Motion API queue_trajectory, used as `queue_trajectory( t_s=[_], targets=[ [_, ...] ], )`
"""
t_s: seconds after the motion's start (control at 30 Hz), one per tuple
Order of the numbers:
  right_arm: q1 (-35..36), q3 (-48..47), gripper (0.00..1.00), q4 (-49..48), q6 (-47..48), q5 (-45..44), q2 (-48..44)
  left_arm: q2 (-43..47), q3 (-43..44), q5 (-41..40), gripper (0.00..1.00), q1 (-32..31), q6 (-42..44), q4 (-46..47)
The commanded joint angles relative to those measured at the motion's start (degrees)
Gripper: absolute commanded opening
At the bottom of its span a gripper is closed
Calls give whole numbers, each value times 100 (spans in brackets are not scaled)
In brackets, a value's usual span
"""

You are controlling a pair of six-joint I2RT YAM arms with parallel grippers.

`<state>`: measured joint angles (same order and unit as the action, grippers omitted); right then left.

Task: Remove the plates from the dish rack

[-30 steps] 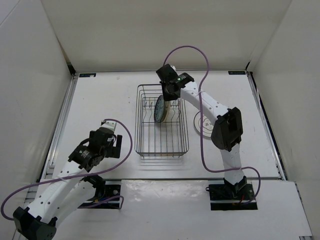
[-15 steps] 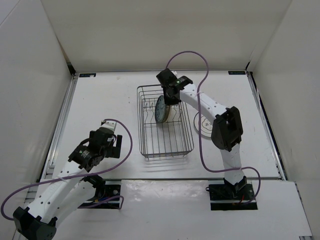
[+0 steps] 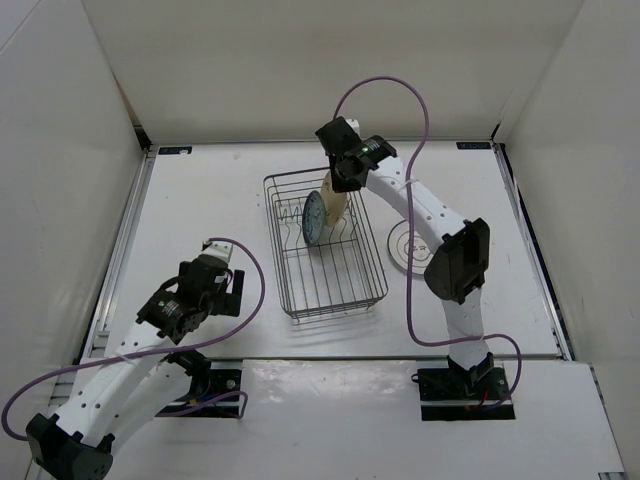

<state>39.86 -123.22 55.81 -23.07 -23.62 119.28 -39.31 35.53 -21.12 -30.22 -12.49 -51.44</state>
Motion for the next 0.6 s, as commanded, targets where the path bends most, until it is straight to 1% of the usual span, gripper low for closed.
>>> queue_trajectory(
  t_s=[0.0, 0.03, 0.07, 0.17, 0.2, 0.23, 0.27, 0.3, 0.33, 0.37, 0.4, 0.43, 0.47, 0.5, 0.57],
  targets=[
    [-4, -256, 0, -71, 153, -494, -703, 29, 200, 38, 100, -28, 10, -6],
    [-13, -238, 0, -53, 223, -686, -766, 55, 209, 30, 100, -19, 10, -6],
    [-22, -133, 0, -1, 328, -862, -1080, 55, 200, 29, 100, -19, 10, 2],
    [-39, 95, 0, 44, 505, -1267, -1617, 72, 200, 38, 100, -19, 1, -15],
    [-65, 549, 0, 0, 497, -1338, -2193, 64, 200, 38, 100, -19, 1, -15],
    [-66, 779, 0, -44, 496, -1426, -2416, 64, 217, 38, 100, -19, -16, -33],
    [-153, 1286, 0, -96, 436, -1470, -2671, 64, 209, 38, 100, -11, -16, -24],
    [-197, 1875, 0, -332, 418, -1479, -3483, 72, 209, 56, 100, -28, -25, -41],
    [-215, 2516, 0, -421, 383, -1497, -3778, 64, 209, 56, 100, -19, -17, -33],
    [-320, 2827, 0, -509, 304, -1505, -4077, 81, 226, 56, 100, -19, -25, -33],
    [-373, 3352, 0, -684, 268, -1506, -4932, 90, 218, 73, 100, -19, -25, -41],
    [-426, 3888, 0, -703, 181, -1479, -5193, 90, 209, 73, 100, -19, -17, -42],
    [-496, 4093, 0, -755, 102, -1462, -5718, 90, 226, 82, 100, -19, -25, -68],
    [-522, 4556, 0, -704, 57, -1453, -6071, 99, 218, 100, 100, -28, -17, -16],
    [-584, 4762, 0, -485, -161, -1418, -6459, 99, 217, 135, 100, -19, -25, -15]
  ],
)
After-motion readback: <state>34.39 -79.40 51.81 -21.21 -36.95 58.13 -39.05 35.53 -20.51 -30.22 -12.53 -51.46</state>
